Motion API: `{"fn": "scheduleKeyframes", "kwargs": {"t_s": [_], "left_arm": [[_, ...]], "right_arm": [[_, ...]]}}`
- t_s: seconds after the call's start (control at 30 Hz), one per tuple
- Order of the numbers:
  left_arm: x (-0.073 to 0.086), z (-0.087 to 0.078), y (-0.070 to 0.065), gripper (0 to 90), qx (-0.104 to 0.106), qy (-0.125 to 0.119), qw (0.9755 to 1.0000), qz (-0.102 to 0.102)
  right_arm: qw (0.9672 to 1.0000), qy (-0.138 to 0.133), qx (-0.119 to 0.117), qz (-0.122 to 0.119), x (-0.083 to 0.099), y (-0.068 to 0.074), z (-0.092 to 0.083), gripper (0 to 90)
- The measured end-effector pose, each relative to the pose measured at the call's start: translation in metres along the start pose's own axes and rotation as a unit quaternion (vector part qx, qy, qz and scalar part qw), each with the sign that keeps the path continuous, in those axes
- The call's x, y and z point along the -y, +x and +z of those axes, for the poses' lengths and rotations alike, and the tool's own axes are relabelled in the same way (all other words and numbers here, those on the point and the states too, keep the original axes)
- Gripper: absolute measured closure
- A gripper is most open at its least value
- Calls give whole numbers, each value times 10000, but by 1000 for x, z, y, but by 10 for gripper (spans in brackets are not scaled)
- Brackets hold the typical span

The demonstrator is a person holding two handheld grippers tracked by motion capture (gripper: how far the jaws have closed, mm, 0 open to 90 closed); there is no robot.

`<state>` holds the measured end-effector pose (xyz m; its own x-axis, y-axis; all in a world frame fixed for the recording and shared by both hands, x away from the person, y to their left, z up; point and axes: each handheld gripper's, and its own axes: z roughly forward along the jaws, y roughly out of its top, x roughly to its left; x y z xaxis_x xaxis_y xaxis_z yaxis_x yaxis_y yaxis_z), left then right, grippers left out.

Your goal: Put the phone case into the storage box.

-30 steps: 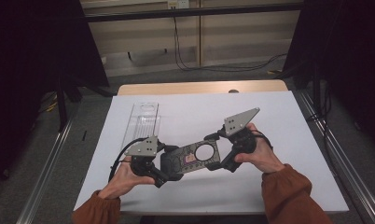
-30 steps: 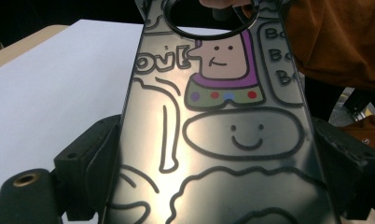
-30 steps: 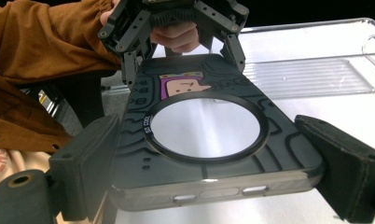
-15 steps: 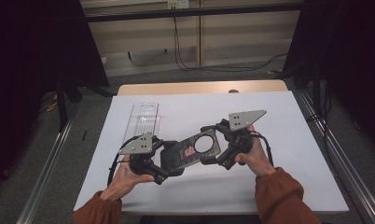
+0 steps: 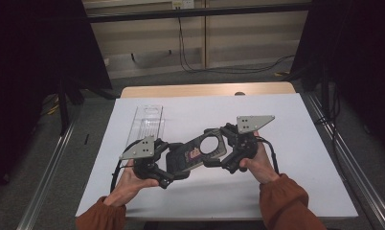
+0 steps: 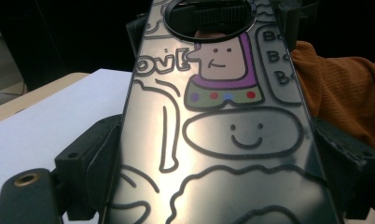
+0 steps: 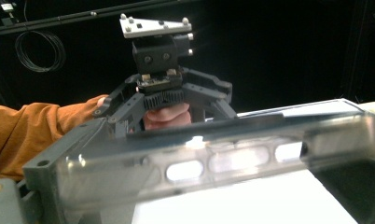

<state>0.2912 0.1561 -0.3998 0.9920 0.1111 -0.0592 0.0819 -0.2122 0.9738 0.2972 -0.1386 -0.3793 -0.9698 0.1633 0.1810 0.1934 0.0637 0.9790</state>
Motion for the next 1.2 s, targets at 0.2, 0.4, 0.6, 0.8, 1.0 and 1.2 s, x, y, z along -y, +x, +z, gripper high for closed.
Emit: {"fn": "scheduleKeyframes", "kwargs": {"t_s": [0.2,0.4,0.6,0.8,1.0,1.2], "left_arm": [[3,4,0,125,95,99,9999,12],[1,1,0,125,62,-72,9999,-62],[2,1,1,125,118,-169,9997,-137],[3,2,1,125,158,-161,9997,-129],[3,3,2,123,243,-105,9996,-119],[4,3,1,117,180,-85,9997,-124]], "right_arm": [[9999,-77,-124,-6,0,0,1,70],[9998,-115,-157,-14,1,0,1,45],[9997,-178,-160,6,0,1,1,66],[9996,-188,-222,12,1,1,1,81],[9993,-171,-324,108,1,-1,-1,99],[9991,-165,-360,128,0,-1,-1,107]]}}
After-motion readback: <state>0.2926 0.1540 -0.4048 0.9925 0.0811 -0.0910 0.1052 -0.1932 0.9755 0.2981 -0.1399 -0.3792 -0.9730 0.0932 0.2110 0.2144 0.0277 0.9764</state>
